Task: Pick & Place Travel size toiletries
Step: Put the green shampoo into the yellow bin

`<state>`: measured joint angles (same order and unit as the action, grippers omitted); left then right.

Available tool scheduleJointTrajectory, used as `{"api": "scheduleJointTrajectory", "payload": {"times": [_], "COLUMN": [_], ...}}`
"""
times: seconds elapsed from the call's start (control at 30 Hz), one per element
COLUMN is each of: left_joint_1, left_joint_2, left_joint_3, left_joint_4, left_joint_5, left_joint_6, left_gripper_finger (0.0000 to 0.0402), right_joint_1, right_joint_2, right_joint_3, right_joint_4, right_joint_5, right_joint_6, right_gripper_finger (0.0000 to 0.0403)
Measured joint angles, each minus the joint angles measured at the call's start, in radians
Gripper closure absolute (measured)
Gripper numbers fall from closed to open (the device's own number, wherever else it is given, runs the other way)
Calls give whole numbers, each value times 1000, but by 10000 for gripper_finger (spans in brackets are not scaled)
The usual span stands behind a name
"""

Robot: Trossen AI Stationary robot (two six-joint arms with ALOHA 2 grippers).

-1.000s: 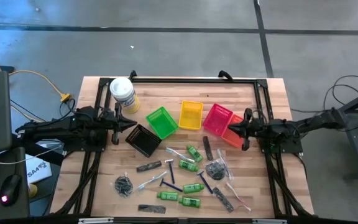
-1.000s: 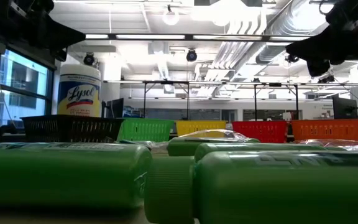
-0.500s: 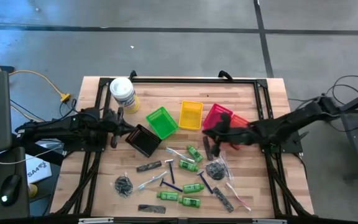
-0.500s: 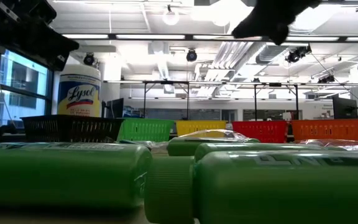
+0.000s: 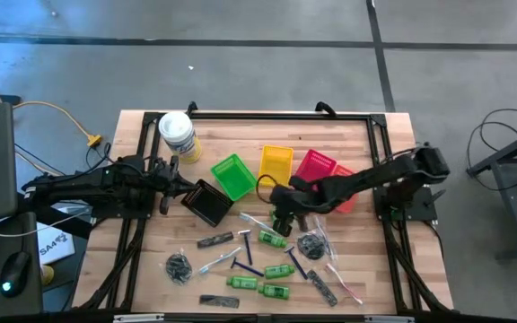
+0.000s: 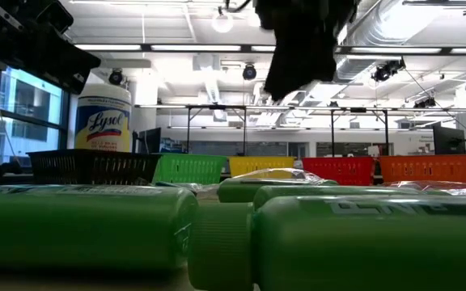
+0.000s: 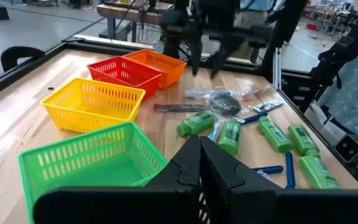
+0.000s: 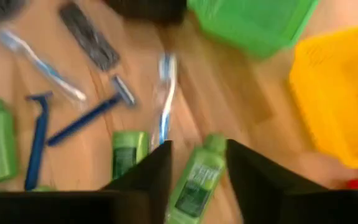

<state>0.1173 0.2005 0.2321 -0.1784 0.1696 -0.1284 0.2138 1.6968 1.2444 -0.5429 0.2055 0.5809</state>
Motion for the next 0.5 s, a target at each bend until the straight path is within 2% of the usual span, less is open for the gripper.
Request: {"api": "scheduleJointTrajectory", "payload": {"times": [0.1, 0.2, 0.5], "left_joint_1": [0, 0, 0], "left_joint_2": [0, 0, 0], "left_joint_3": [0, 0, 0], "left_joint_4": [-3, -4, -4], "left_joint_5": [0, 0, 0], "left_joint_6": [6, 25, 27], "left_gripper_finger": [402, 402, 402], "right_joint_1": [-16, -37, -65], "right_joint_2": [43, 73, 137], "right_joint_3": [1, 2, 2], "right_joint_4": [-8, -32, -53], "right_joint_5": [-11, -19, -63], "right_joint_6": [72, 156, 220], "right_gripper_finger": [200, 167, 156]}}
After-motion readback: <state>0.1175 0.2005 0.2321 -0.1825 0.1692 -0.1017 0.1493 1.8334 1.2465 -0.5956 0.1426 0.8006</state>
